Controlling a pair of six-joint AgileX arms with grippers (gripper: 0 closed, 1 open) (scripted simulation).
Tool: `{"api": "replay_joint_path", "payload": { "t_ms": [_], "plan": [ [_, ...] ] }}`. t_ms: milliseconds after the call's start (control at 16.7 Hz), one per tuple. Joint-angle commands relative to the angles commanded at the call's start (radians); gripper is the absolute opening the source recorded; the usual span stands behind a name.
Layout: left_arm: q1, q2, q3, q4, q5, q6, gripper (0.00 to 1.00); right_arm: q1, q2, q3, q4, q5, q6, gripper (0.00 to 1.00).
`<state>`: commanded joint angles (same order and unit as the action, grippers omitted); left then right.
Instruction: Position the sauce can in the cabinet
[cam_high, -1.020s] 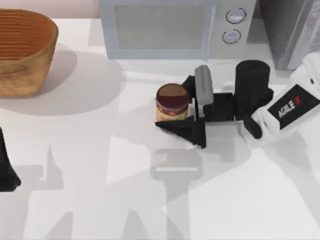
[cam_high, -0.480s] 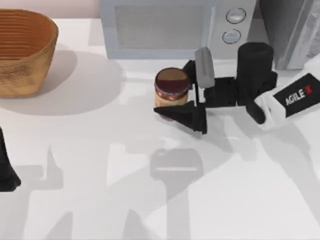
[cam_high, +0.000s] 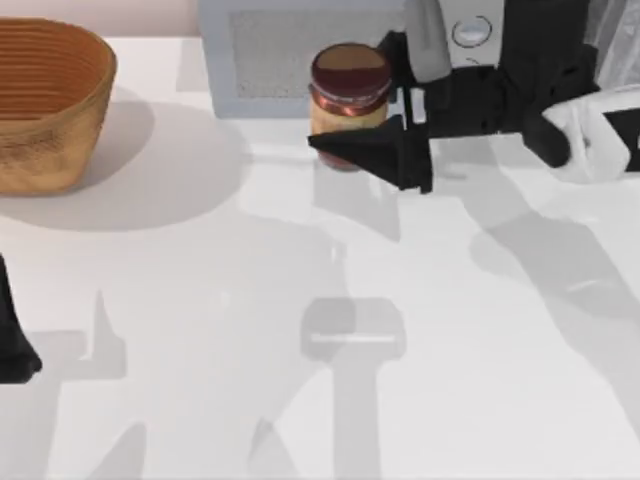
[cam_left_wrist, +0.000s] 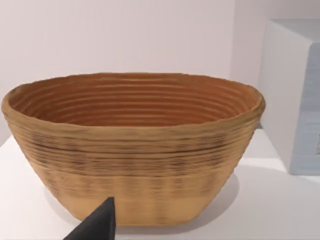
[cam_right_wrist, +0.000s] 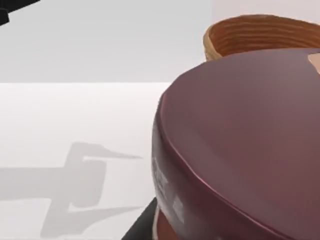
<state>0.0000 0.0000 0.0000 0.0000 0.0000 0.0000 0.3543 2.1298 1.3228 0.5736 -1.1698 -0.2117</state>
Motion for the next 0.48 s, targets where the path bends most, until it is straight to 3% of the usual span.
{"api": "replay_joint_path", "payload": {
  "t_ms": [480],
  "plan": [
    [0.0, 0.0, 0.0, 0.0, 0.0, 0.0, 1.0, -0.005, -0.061, -0.039, -0.013, 0.029, 0.007, 0.0]
  ]
}}
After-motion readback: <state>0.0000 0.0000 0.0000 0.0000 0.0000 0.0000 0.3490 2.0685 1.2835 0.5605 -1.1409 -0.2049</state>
